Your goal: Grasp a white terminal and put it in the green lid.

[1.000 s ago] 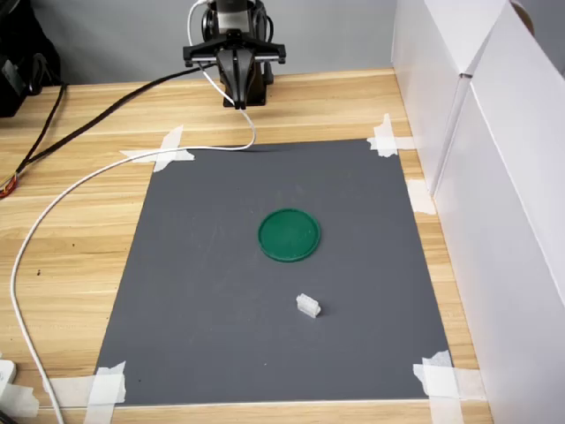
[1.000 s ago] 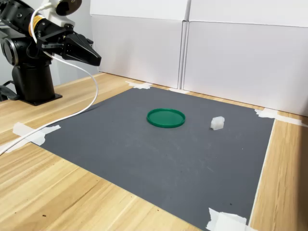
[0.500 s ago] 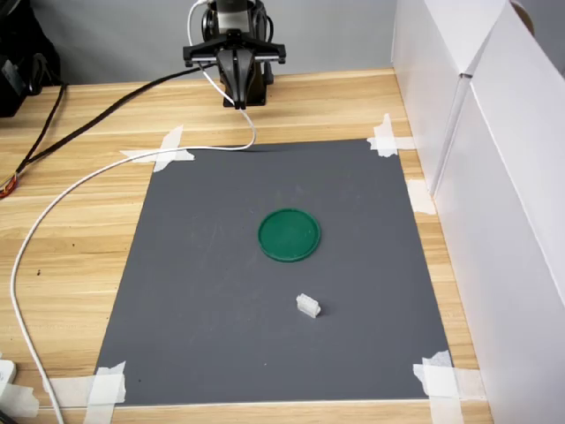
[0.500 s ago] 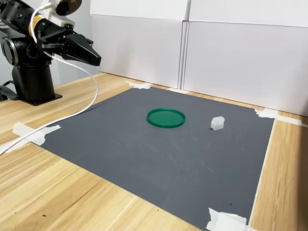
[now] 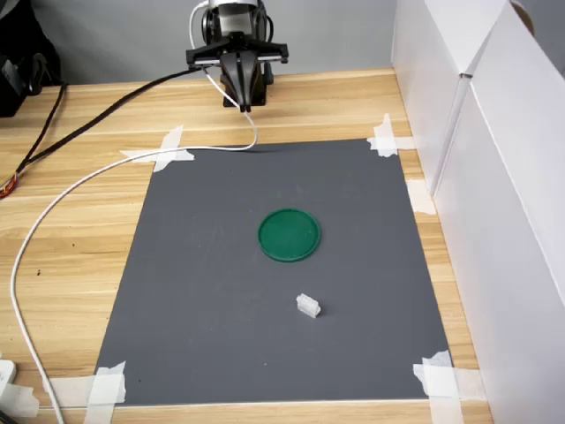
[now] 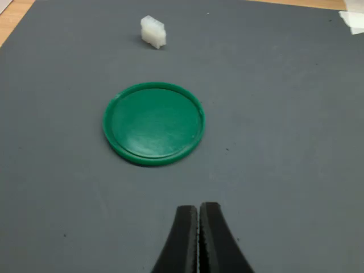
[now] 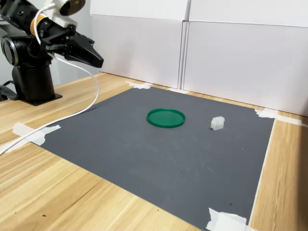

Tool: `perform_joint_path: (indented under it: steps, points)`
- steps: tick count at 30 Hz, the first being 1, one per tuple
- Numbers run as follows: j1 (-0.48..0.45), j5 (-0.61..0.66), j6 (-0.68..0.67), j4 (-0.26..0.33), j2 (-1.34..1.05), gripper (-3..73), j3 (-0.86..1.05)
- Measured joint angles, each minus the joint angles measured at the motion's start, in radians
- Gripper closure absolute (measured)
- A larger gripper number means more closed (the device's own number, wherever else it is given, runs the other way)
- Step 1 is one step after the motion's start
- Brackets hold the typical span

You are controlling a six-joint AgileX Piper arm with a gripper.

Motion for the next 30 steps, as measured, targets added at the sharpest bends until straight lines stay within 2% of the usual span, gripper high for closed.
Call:
perform_joint_path:
  steps: [14,17,20,26,28,30]
  points:
    - [0.0,0.002,0.0,-0.009,0.381,71.0,-0.321]
    - [0.0,0.026,-0.011,-0.034,0.478,71.0,-0.407]
    - [0.0,0.09,-0.048,-0.08,0.575,71.0,-0.497]
    - [0.0,0.269,-0.074,-0.209,0.743,71.0,-0.663]
    - [0.005,0.313,-0.056,-0.267,0.791,71.0,-0.714]
    - [0.032,0.346,-0.002,-0.358,0.847,71.0,-0.77]
